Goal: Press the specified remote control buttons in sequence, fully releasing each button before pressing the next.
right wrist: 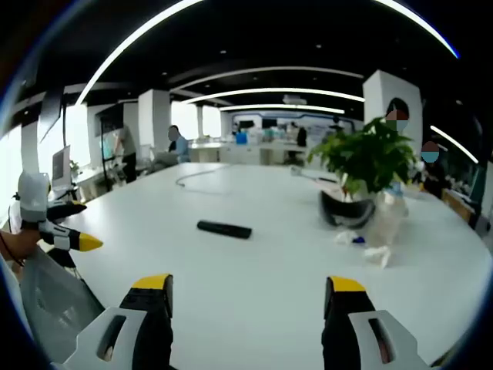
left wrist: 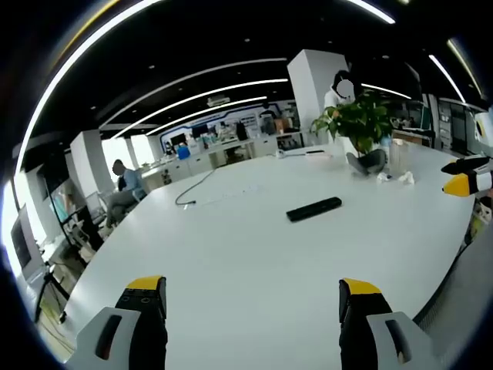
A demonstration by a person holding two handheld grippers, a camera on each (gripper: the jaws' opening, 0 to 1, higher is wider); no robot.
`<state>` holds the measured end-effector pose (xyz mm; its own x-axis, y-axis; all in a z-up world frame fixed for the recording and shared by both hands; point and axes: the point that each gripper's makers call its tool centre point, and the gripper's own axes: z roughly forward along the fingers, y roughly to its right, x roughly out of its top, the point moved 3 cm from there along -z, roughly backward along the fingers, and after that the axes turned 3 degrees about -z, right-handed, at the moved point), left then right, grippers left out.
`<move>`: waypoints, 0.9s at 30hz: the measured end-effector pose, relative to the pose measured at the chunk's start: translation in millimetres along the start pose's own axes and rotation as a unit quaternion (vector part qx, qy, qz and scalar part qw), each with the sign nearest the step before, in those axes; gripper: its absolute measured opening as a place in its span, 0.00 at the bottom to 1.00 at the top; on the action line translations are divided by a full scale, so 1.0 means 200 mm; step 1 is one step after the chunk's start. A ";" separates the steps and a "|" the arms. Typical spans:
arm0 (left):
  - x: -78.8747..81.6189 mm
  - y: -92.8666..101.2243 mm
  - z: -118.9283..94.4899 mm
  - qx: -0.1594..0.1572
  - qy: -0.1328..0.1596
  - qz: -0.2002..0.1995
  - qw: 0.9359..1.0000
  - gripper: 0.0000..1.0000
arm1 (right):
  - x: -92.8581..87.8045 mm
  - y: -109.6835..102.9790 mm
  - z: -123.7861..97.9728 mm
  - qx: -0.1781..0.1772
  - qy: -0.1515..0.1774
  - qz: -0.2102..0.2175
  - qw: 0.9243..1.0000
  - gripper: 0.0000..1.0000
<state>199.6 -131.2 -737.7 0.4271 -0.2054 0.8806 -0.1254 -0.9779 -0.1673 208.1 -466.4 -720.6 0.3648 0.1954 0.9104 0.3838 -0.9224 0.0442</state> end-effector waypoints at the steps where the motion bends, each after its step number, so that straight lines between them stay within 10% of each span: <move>1: 0.00 0.00 0.00 0.000 0.000 0.000 1.000 0.96 | 0.00 0.00 0.00 0.000 -0.001 0.000 1.000 0.79; 27: -0.01 0.01 0.00 -0.002 -0.007 0.007 1.000 0.96 | -0.01 0.00 0.00 0.002 -0.003 0.000 1.000 0.79</move>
<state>199.0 -132.9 -740.3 0.4381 -0.2204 0.8715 -0.1352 -0.9746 -0.1785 207.9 -466.5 -722.0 0.3707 0.1971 0.9076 0.3867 -0.9213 0.0421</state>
